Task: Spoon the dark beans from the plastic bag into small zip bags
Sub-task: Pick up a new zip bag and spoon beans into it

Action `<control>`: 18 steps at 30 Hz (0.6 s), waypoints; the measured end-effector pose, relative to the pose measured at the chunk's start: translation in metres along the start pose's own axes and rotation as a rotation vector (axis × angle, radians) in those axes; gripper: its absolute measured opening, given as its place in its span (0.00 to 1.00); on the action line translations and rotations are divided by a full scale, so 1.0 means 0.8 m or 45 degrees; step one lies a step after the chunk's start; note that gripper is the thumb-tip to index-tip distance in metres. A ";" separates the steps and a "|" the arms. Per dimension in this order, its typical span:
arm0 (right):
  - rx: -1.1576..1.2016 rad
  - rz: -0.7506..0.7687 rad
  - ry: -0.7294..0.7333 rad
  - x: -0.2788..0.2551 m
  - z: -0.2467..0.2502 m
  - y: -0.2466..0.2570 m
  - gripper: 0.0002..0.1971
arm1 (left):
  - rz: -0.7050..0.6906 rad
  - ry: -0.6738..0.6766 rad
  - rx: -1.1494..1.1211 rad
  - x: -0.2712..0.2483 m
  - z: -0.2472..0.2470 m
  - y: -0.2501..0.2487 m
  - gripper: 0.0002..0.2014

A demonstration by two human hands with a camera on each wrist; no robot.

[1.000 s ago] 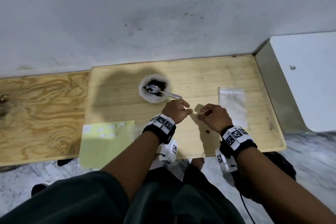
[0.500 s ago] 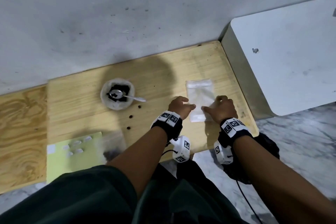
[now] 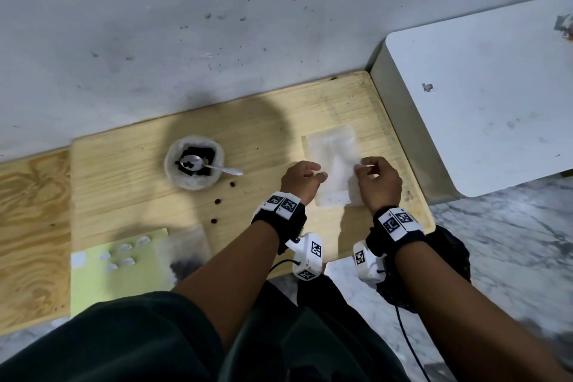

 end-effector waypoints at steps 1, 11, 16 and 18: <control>0.077 0.002 0.027 -0.002 -0.001 0.006 0.03 | -0.076 -0.046 -0.011 -0.004 0.008 -0.004 0.05; 0.201 0.299 0.670 -0.063 -0.071 0.126 0.19 | -0.463 -0.343 -0.170 -0.060 0.166 -0.018 0.17; -0.090 0.534 0.760 -0.098 -0.119 0.192 0.11 | -0.509 -0.276 0.092 -0.101 0.243 0.000 0.16; -0.217 0.535 0.886 -0.119 -0.140 0.210 0.03 | -0.506 -0.327 0.157 -0.116 0.268 0.011 0.14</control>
Point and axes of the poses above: each hand's wrist, its own x-axis towards the middle knuckle, its own z-axis out of the back of the hand, y = z × x, the point moved 3 cm from there along x, towards the middle knuckle, and after that the axes turned 2 degrees about y, right-handed, at the moved point
